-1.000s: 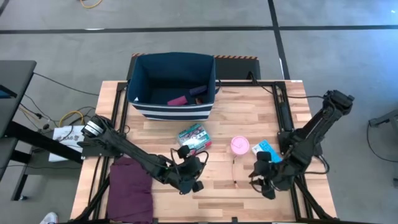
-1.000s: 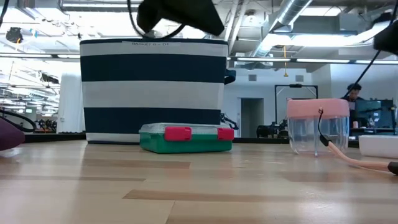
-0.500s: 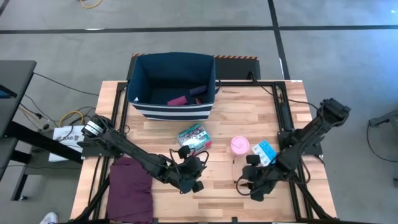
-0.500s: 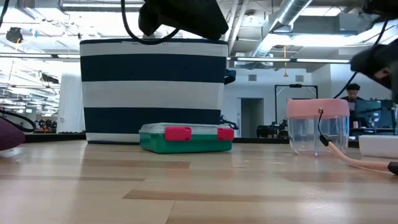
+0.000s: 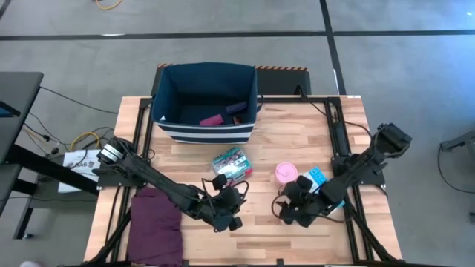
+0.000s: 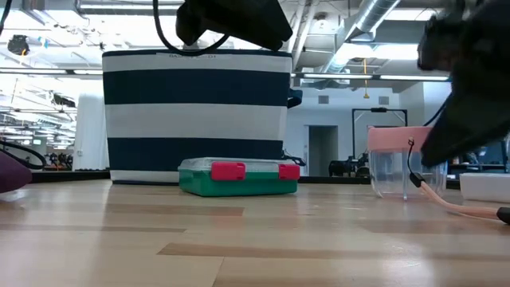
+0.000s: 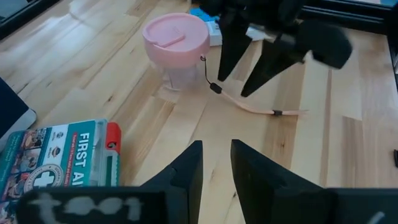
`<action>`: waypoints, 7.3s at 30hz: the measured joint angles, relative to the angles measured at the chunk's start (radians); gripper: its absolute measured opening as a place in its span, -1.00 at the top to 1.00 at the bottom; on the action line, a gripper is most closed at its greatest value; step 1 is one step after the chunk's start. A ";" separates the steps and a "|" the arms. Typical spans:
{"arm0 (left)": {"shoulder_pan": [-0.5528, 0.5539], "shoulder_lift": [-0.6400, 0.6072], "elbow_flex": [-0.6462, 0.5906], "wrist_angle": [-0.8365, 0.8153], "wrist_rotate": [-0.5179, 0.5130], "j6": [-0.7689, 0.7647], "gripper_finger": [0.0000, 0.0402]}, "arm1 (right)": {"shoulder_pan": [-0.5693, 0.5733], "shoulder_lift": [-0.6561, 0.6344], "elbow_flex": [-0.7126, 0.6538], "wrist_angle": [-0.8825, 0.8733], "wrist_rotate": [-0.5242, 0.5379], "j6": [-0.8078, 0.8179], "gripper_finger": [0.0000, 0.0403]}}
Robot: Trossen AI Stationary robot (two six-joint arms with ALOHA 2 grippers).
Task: Pick & place medical supplies in basket/bin
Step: Put the pink container into the blue bin, then put the green first aid kit into the blue bin
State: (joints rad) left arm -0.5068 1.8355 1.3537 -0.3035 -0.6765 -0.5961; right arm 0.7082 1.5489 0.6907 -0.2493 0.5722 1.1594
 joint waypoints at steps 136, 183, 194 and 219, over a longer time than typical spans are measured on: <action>-0.173 -0.019 0.967 -0.753 -0.778 0.581 0.63 | -1.030 0.559 1.098 0.025 -0.413 -1.561 0.52; -0.176 -0.019 0.967 -0.938 -0.678 0.318 0.63 | -0.781 0.154 1.642 -1.279 -0.096 -1.493 0.16; -0.123 -0.018 0.920 -1.167 -0.384 -0.075 0.63 | -0.754 0.014 1.641 -1.321 -0.104 -1.244 0.18; 0.203 -0.017 0.189 -0.377 0.345 -0.007 0.63 | -0.560 0.030 1.641 -1.321 -0.594 -1.273 0.31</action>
State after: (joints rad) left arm -0.3035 1.8187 1.5427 -0.6805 -0.3319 -0.6030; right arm 0.1484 1.5788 2.3313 -1.5708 -0.0215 -0.1131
